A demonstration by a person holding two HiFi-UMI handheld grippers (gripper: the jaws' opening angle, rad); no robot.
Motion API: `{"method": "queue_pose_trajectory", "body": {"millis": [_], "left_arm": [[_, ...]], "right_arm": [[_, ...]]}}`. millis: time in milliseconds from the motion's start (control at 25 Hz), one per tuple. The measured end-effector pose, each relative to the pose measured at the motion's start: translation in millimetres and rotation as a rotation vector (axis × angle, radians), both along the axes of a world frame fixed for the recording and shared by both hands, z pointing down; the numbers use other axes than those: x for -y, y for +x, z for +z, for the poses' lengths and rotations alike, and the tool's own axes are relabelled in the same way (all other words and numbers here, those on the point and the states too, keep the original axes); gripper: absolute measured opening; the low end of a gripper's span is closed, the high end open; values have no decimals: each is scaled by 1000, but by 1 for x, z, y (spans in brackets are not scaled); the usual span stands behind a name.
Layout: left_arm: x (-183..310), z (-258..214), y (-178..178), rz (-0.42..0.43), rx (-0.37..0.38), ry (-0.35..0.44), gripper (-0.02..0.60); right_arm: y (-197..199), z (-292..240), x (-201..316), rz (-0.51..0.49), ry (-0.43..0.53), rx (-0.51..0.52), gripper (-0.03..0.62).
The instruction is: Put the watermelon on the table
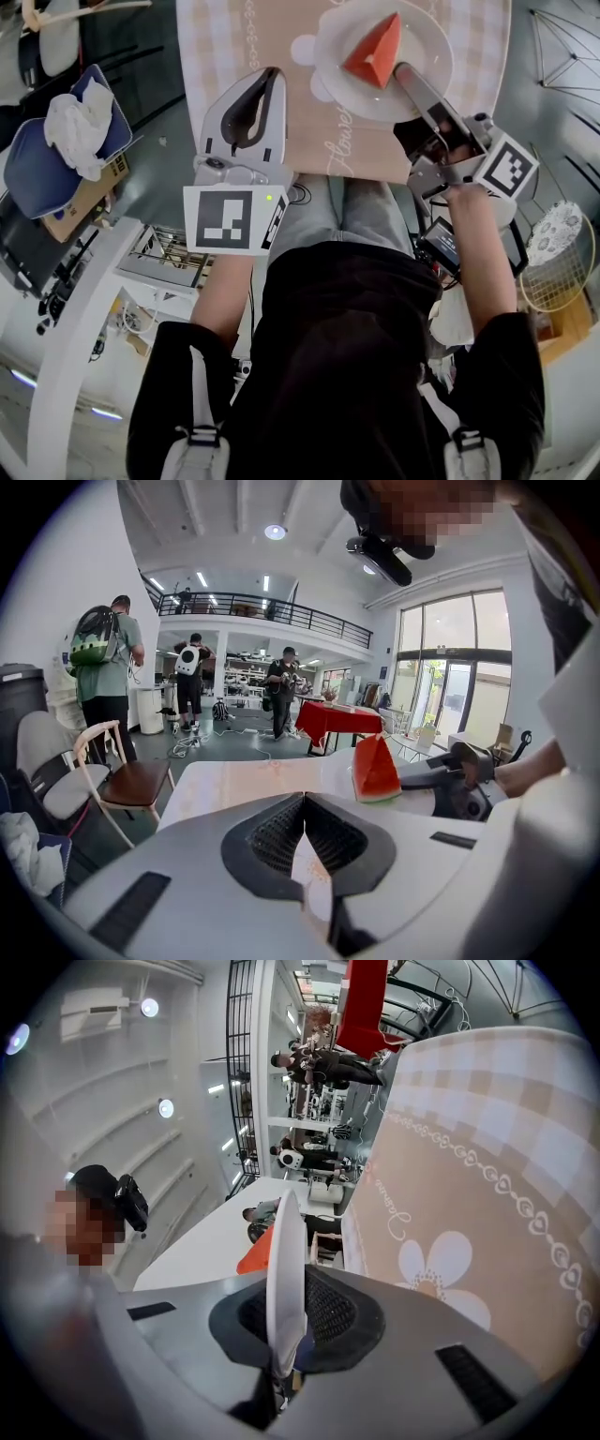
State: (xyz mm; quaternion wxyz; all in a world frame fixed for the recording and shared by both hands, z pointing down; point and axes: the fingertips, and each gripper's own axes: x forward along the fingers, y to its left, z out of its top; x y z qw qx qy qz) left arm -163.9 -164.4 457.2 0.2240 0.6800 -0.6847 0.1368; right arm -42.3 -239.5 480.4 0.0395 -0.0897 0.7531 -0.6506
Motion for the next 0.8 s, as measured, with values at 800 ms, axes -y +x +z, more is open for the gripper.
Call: {"method": "queue_pose_trajectory", "body": {"millis": [800], "left_arm": [[-13,51,-15,17,-39,-74,14]], "right_arm": [[-21,66,-20,-29,-27,-78,18]]}}
